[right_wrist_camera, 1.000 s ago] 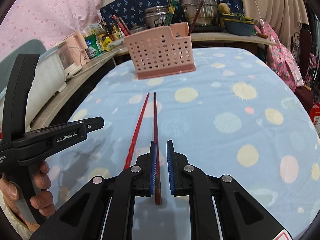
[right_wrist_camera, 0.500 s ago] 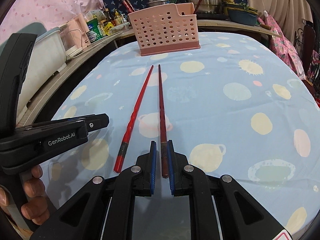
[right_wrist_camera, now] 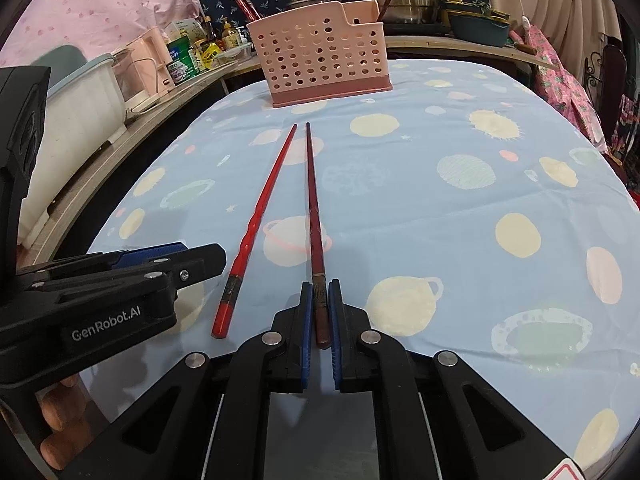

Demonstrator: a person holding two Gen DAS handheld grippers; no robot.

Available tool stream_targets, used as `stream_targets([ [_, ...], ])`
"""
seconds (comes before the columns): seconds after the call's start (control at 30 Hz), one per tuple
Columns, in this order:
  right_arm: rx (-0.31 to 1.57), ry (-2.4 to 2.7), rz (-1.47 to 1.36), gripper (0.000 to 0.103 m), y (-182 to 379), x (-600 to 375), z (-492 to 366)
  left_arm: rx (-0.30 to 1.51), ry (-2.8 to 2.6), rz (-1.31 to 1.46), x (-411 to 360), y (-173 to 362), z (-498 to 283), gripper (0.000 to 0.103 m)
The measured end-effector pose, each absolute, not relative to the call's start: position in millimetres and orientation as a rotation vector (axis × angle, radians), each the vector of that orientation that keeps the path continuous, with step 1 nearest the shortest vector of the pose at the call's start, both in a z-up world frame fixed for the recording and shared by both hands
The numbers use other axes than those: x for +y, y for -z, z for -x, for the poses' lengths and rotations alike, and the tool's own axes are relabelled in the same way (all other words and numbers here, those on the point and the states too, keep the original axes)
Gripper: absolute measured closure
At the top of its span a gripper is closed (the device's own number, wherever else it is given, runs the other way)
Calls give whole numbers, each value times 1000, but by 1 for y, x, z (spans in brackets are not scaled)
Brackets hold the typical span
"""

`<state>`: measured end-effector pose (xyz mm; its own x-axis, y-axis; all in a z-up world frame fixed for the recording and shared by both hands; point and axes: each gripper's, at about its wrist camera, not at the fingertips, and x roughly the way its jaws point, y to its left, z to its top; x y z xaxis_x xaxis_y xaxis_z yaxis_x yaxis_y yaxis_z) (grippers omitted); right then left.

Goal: Organize utensils
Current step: 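Close the right tool on the dark red chopstick while the left tool closes on the red chopstick, then lift both held chopsticks and carry them over the pink basket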

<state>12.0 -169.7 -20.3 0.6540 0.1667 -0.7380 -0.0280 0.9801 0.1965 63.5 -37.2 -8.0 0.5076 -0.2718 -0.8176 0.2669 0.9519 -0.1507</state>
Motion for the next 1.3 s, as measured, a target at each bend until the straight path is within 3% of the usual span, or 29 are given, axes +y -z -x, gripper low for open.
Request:
stream_targets([
  [0.5, 847, -67, -216, 96, 21, -192, -4, 990, 330, -35, -51, 16, -57, 69],
  [0.7, 845, -73, -215, 96, 20, -192, -3, 998, 340, -40, -52, 17, -56, 94],
  [0.97, 828, -81, -205, 96, 11, -188, 0, 1004, 333, -7, -45, 11, -56, 95],
  [1.3, 690, -73, -234, 96, -55, -201, -1, 894, 315, 75, -17, -49, -63, 96],
])
